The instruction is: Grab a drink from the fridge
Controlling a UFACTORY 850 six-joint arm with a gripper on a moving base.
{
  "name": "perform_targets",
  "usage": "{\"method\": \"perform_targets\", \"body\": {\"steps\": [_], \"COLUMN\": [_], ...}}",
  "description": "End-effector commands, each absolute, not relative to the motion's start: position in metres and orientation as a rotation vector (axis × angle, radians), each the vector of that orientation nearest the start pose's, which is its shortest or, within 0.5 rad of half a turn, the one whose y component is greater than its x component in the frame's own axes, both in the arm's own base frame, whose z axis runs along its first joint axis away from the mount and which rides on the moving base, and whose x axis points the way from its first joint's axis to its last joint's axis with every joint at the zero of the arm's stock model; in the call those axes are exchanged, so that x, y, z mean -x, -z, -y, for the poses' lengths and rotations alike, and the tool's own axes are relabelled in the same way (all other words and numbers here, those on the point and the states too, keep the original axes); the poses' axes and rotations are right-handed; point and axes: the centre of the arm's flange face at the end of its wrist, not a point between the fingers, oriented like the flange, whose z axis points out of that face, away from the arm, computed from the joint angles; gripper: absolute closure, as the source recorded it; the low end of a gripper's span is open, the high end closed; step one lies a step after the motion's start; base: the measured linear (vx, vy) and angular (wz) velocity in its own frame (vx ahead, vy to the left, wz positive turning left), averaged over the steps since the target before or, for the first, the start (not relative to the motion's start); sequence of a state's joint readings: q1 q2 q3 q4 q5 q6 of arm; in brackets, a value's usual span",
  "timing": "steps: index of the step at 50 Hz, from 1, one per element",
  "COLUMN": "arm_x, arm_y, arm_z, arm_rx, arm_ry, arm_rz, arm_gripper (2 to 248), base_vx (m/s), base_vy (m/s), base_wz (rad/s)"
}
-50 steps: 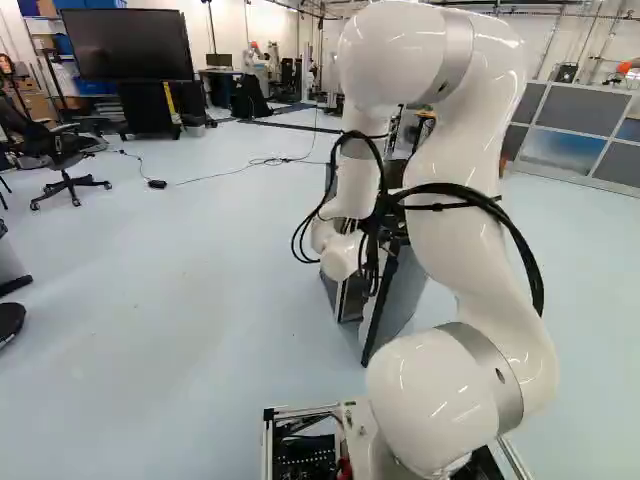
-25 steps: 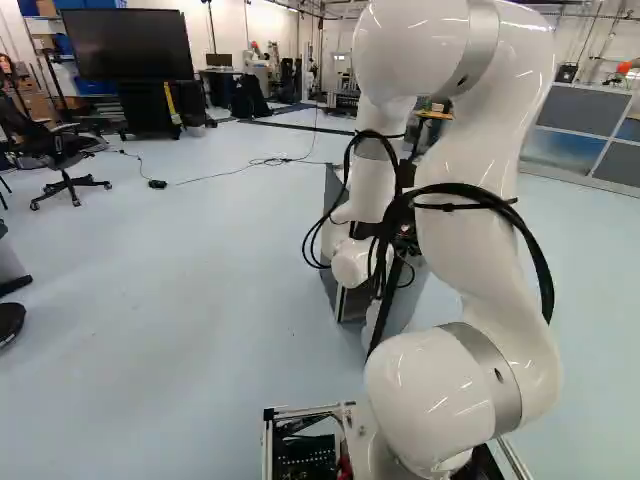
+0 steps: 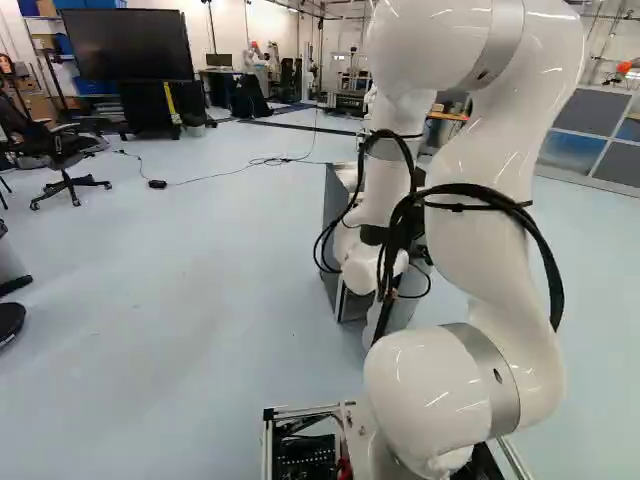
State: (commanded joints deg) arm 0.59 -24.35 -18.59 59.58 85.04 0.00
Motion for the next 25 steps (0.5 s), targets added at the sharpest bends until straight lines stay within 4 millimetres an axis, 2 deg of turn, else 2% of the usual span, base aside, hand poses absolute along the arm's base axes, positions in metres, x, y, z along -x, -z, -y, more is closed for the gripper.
{"method": "perform_targets", "body": {"steps": [25], "arm_x": [-0.279], "arm_y": [-0.271], "arm_z": [0.098], "arm_rx": [-1.684], "arm_ry": [-1.352], "arm_rz": [0.949], "arm_gripper": [3], "base_vx": [0.000], "base_vy": [0.000], "base_wz": [0.000]}}
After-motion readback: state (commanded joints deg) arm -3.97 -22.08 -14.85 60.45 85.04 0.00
